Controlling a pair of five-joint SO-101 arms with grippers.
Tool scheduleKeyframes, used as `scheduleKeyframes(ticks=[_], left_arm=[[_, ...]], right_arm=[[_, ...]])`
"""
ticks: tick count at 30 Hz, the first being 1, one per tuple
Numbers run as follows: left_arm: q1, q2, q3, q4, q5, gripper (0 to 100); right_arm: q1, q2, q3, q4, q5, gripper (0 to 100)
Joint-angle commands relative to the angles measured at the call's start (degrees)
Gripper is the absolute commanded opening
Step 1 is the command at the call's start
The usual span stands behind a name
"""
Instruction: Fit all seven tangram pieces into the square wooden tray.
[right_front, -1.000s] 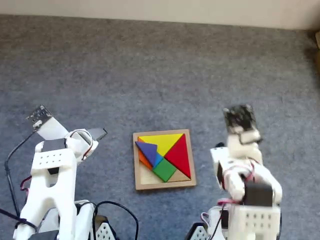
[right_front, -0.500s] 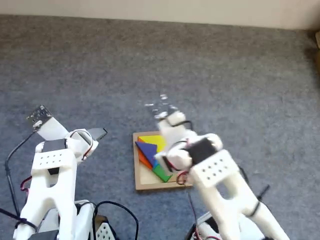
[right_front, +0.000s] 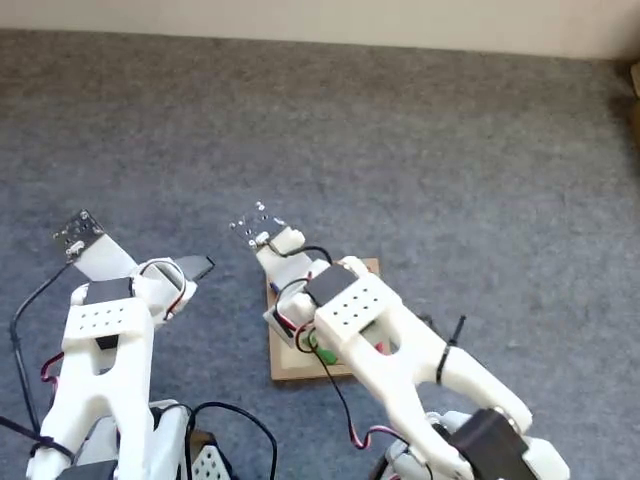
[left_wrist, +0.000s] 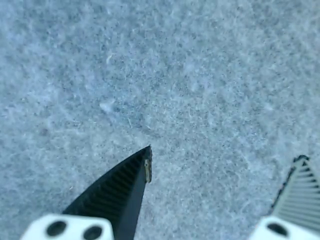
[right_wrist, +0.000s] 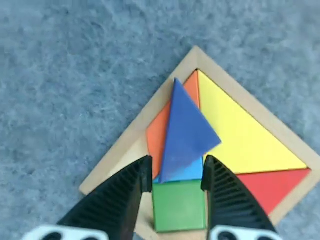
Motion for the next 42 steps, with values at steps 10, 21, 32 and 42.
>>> scheduleKeyframes(ticks=[10,21,32,42], left_arm=[[-0.84,-1.10,-0.13,-0.97,-0.26,40],[-0.84,-1.10,0.75,-1.23,-0.26,40],[-0.84,-1.10,0.84,-1.23,-0.26,40],[-0.84,-1.10,0.92,-1.23,-0.26,40]], right_arm=[[-0.31,7.87,-3.38,-7.25,-0.44,17.2],[1.89,4.18,-3.38,-6.90,-0.18,17.2],[1.54,-1.36,-3.82,-10.95,-0.09,17.1],[-1.36,4.09,-0.04,-14.64,-0.09,17.0]])
